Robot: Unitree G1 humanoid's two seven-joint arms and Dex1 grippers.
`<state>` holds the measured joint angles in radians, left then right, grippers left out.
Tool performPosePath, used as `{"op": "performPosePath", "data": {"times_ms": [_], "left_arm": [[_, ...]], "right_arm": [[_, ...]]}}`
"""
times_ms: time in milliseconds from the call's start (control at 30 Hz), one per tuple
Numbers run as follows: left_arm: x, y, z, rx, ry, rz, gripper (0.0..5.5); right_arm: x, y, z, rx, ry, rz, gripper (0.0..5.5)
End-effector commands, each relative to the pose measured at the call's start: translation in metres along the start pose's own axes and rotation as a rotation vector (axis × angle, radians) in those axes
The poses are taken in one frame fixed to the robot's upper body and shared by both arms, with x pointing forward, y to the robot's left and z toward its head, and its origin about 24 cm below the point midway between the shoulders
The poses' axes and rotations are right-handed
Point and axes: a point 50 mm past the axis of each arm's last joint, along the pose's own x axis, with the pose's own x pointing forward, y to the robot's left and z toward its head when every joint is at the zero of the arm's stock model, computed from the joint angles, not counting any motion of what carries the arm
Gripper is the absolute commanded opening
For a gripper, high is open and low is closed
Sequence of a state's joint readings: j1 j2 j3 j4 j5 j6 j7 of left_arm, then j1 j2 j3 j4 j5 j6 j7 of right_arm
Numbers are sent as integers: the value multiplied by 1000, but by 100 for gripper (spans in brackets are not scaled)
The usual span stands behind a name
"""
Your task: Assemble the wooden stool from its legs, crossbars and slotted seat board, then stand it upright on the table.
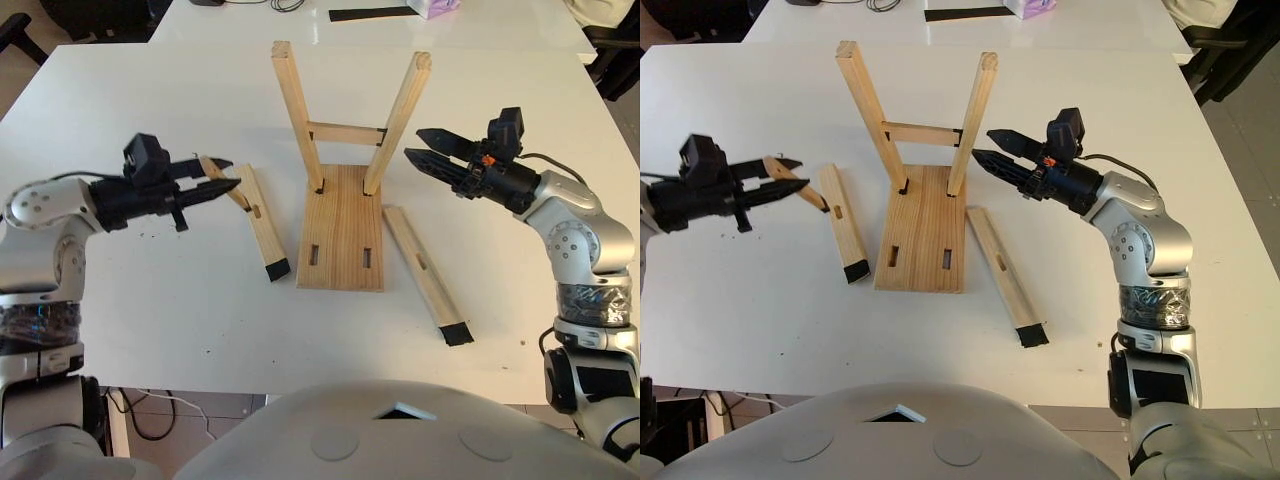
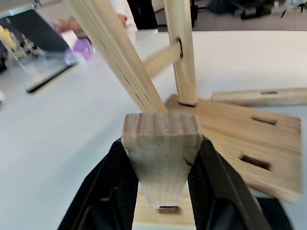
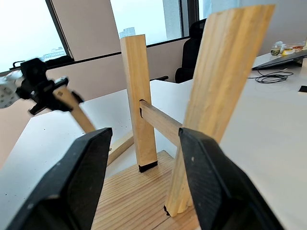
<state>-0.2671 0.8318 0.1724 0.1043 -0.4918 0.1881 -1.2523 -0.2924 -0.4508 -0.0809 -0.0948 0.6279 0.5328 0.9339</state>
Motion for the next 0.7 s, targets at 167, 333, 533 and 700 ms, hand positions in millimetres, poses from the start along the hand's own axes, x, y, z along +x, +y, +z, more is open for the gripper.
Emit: {"op": "performPosePath", "data": {"times_ms": [167,333,533,700], "left_arm": [[20,12,-21,-11,69,-77,130],[6,8,-31,-31,100,-41,130],[5,7,-34,-43,96,-34,130],[8,5,-36,-58,86,-36,130]], "right_arm": [[5,2,4,-27,-28,-5,257],[5,-3,7,-26,-23,2,257],[6,-3,4,-20,-20,4,257],[7,-2,4,-17,-23,3,257]]}}
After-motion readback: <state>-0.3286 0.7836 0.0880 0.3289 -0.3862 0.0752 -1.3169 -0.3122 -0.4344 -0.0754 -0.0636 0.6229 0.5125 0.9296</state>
